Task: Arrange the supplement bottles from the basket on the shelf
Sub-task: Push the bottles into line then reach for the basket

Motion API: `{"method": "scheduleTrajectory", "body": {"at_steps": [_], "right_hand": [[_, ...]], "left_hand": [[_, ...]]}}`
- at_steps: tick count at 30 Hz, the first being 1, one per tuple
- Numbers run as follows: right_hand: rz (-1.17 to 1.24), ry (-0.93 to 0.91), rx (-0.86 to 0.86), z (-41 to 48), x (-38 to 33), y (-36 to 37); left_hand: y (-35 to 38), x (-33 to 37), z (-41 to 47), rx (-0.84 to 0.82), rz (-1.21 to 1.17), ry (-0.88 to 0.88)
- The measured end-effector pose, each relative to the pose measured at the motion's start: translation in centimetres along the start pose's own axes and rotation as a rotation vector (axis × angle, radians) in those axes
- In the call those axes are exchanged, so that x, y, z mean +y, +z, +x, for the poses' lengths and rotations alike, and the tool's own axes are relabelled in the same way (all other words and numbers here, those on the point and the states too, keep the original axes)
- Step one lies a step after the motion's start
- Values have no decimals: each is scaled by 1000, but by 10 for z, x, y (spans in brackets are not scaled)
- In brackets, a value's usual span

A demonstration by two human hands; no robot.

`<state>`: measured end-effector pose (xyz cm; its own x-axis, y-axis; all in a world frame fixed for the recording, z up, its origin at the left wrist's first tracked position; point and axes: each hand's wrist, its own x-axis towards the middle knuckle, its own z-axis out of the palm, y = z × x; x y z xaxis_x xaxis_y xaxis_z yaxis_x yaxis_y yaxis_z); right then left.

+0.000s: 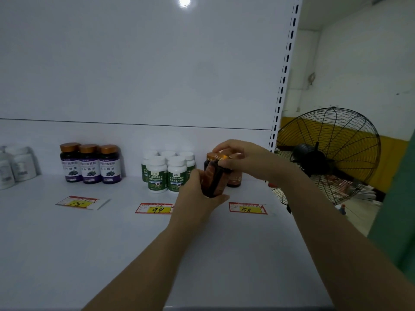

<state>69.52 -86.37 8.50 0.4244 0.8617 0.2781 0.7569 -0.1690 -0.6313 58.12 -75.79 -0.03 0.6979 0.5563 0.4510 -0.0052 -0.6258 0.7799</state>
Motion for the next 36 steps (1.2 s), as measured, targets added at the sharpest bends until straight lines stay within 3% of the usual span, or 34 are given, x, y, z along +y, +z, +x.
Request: {"method": "scheduleTrajectory", "body": {"at_steps": [5,10,13,17,25,36], "right_hand": [[-206,32,-19,1,-29,-24],[-468,104,22,-4,-41,-35],[-587,158,2,-10,-42,-33],[-611,178,-49,-12,-43,-24],[-710,85,-133,17,-82,4],[-627,-158,-194,73,-224,126]], "left_hand": [[2,12,2,5,174,140],[-11,21,12,-195,810,141],[-20,29,9,-303,979,125],[-26,32,-3,-374,995,66],[-61,17,-15,-311,960,-31],[-246,-28,-67,-151,994,-255]]}}
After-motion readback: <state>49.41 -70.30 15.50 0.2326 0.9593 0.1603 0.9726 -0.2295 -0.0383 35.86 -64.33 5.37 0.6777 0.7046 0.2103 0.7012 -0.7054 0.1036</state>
